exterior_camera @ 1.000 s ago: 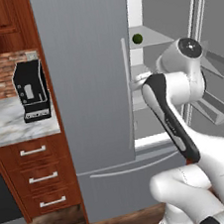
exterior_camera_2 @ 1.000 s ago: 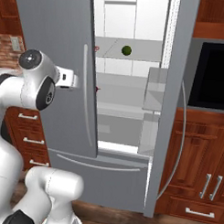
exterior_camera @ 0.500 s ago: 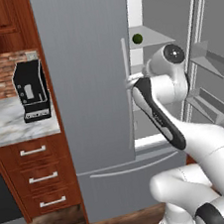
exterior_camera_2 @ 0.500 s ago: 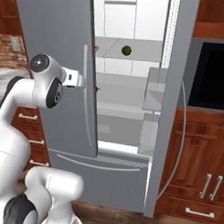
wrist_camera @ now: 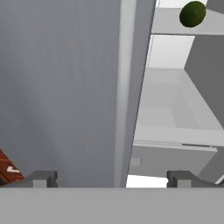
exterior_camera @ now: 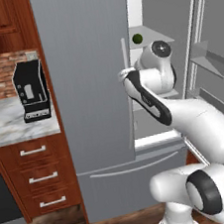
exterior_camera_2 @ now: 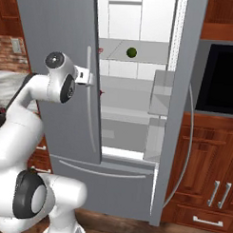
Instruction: Open the fridge, remove the pear, lime, and steak, and place them on any counter.
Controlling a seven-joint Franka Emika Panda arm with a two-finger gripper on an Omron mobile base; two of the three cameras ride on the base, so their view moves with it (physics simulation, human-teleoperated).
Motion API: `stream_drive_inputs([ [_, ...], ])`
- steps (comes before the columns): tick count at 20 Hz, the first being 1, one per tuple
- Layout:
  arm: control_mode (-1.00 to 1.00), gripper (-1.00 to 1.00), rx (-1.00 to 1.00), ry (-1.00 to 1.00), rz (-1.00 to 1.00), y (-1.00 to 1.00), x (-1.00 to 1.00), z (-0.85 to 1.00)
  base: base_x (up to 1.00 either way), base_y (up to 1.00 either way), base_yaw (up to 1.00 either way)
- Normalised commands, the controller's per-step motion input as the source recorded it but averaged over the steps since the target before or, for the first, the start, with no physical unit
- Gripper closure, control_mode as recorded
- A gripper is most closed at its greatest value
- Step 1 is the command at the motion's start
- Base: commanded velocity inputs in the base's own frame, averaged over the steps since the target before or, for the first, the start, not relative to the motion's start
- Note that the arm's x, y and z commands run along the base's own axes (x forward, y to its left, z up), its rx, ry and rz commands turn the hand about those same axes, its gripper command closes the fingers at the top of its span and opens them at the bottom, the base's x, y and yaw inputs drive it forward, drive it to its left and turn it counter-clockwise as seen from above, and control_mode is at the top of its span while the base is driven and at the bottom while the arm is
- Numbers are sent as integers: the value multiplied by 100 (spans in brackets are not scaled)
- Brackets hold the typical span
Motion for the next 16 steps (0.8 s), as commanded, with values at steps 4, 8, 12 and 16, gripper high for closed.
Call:
stream_drive_inputs([
  [4,-100,-100,0,0,-2,0,66,-14,0,0,0],
  [8,-100,-100,0,0,-2,0,60,-20,0,0,0],
  [12,-100,-100,0,0,-2,0,59,-22,0,0,0],
  [16,-100,-100,0,0,-2,0,51,-17,0,0,0],
])
